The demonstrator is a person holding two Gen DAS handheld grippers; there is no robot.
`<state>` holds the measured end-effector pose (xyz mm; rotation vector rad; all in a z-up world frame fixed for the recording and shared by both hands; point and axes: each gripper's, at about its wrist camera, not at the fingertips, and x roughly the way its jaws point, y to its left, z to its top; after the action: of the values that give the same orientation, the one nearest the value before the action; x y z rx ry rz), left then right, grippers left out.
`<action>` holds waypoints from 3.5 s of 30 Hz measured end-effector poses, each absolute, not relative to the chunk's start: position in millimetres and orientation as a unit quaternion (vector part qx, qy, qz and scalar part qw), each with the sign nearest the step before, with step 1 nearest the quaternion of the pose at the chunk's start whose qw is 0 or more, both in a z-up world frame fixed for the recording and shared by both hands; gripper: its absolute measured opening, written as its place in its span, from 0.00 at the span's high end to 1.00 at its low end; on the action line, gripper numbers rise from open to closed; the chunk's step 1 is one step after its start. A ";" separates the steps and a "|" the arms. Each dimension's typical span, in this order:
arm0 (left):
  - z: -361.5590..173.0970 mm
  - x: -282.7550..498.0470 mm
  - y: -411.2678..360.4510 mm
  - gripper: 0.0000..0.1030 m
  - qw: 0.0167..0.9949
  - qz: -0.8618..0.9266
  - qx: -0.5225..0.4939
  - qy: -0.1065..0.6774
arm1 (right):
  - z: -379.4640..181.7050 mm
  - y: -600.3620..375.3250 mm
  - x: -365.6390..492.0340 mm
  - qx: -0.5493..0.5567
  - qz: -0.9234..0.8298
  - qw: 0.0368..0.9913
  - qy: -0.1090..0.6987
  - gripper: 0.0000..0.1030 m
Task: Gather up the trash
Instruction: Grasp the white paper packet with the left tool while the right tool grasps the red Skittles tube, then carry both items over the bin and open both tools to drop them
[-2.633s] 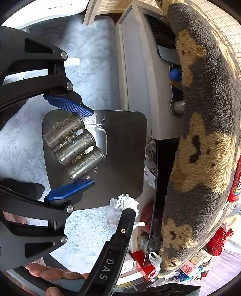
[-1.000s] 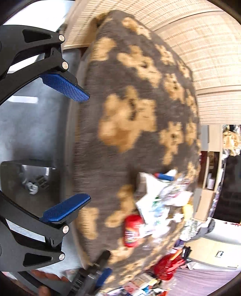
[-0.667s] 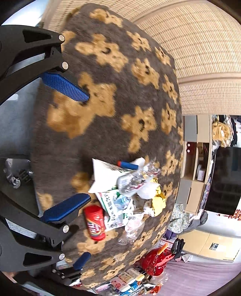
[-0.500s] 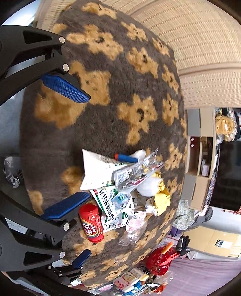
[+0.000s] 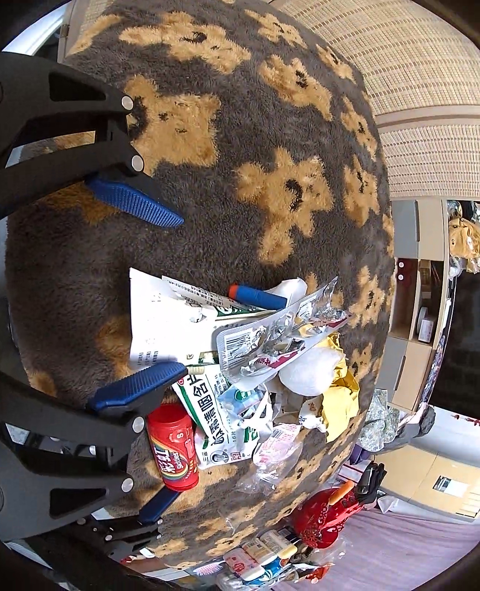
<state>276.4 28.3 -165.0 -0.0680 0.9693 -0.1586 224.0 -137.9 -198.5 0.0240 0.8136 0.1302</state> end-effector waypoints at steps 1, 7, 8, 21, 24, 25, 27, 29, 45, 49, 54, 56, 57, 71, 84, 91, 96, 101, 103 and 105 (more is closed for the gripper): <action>-165.7 276.9 27.2 0.31 0.881 -0.078 -0.032 0.466 | -199.1 -136.6 225.1 0.015 0.064 0.916 0.396 0.03; -169.3 278.6 24.0 0.47 0.877 -0.090 -0.033 0.472 | -204.0 -133.8 231.1 0.012 0.051 0.917 0.396 0.04; -170.2 278.5 23.4 0.48 0.876 -0.092 -0.032 0.473 | -204.6 -134.4 231.0 0.011 0.049 0.917 0.395 0.05; -172.7 266.0 24.0 0.63 0.879 -0.084 -0.024 0.468 | -197.7 -166.2 219.0 0.031 0.030 0.920 0.389 0.10; -170.9 258.1 26.9 0.64 0.881 -0.078 -0.024 0.466 | -195.6 -172.7 215.0 0.034 0.028 0.920 0.391 0.10; -169.9 254.2 28.3 0.65 0.881 -0.076 -0.025 0.466 | -194.6 -174.3 212.4 0.033 0.028 0.920 0.391 0.10; -168.1 248.2 29.7 0.66 0.881 -0.076 -0.027 0.465 | -193.3 -176.4 207.7 0.031 0.029 0.920 0.390 0.10; -164.8 240.6 31.0 0.67 0.883 -0.074 -0.027 0.462 | -191.7 -178.9 203.3 0.031 0.030 0.920 0.390 0.10; -127.1 240.2 22.3 0.68 0.895 -0.027 0.078 0.438 | -177.6 -195.7 184.2 0.041 0.035 0.921 0.387 0.10; -131.3 236.8 9.8 0.68 0.887 -0.013 0.134 0.442 | -177.1 -199.3 183.5 0.045 0.035 0.920 0.388 0.10; -135.0 230.7 9.0 0.68 0.881 -0.007 0.137 0.452 | -176.8 -202.5 180.5 0.049 0.038 0.919 0.389 0.10; -134.8 226.9 10.0 0.68 0.882 -0.005 0.131 0.453 | -175.4 -204.2 177.5 0.051 0.039 0.919 0.389 0.10; -134.3 224.6 10.0 0.68 0.882 -0.005 0.129 0.453 | -174.3 -204.7 175.8 0.052 0.039 0.919 0.388 0.10; -127.1 124.7 4.8 0.68 0.894 -0.023 0.080 0.440 | -154.5 -215.3 105.6 0.047 0.046 0.922 0.382 0.10; -180.9 26.9 -0.8 0.68 0.876 -0.056 0.041 0.477 | -188.4 -208.5 28.1 0.030 0.055 0.903 0.425 0.10; -225.1 11.6 -7.2 0.68 0.858 -0.078 0.020 0.508 | -213.9 -202.4 20.6 0.033 0.066 0.885 0.459 0.10; -252.1 12.6 -18.4 0.67 0.842 -0.103 0.021 0.529 | -242.1 -203.5 24.6 0.055 0.071 0.861 0.500 0.10; -270.3 13.1 -24.2 0.67 0.829 -0.118 0.015 0.547 | -257.9 -201.3 30.6 0.062 0.074 0.846 0.525 0.10; -277.7 14.2 -25.1 0.67 0.823 -0.119 0.014 0.555 | -261.7 -198.4 31.6 0.061 0.076 0.842 0.531 0.10; -281.8 15.1 -24.8 0.67 0.819 -0.121 0.009 0.560 | -264.0 -195.0 32.8 0.060 0.079 0.840 0.534 0.10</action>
<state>15.1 -24.8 -281.8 0.0198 1.1930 -0.2585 32.8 -195.0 -264.0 0.1274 1.1293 0.1678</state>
